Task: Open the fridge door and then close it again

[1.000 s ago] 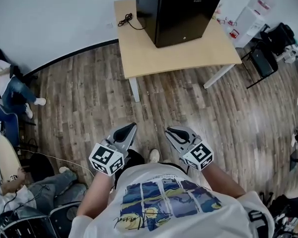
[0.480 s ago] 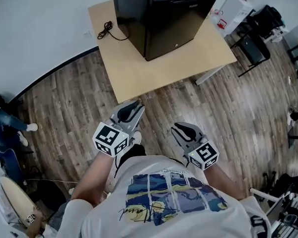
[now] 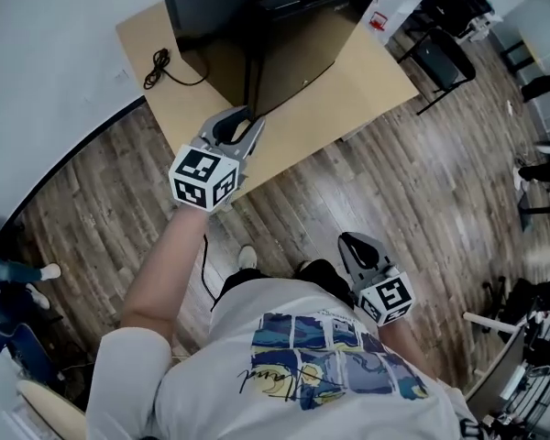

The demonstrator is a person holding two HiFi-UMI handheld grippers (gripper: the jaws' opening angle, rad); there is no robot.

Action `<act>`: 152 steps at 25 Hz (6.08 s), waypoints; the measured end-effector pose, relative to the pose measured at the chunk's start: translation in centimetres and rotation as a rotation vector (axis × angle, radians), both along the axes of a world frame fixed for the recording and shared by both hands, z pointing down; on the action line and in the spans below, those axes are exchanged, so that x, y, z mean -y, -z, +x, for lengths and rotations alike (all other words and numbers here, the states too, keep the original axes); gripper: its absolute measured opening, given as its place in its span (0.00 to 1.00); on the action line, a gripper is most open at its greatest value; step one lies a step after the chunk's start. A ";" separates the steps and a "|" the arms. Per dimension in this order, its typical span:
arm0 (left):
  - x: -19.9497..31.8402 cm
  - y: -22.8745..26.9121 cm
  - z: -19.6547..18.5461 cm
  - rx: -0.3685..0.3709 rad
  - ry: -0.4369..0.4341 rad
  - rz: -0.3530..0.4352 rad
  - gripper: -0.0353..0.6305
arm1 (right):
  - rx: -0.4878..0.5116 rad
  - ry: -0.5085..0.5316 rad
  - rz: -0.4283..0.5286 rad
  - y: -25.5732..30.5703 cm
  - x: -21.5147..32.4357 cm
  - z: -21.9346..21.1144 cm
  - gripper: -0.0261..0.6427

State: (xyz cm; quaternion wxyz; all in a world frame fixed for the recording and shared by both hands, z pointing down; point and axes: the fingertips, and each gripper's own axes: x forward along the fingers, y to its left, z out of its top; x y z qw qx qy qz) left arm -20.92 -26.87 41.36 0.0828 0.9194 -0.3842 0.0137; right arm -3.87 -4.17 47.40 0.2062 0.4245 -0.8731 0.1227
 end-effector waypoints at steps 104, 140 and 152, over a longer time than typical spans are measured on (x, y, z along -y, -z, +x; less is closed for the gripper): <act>0.5 0.9 18.7 0.137 0.451 0.001 0.24 | 0.099 0.248 0.001 -1.4 11.1 25.8 0.08; 1.2 1.0 42.3 0.183 0.237 0.031 0.17 | 0.108 0.002 0.021 -2.2 9.1 37.1 0.08; 3.2 1.0 47.1 0.181 0.165 0.038 0.15 | 0.109 -0.067 0.013 -2.5 9.7 39.9 0.08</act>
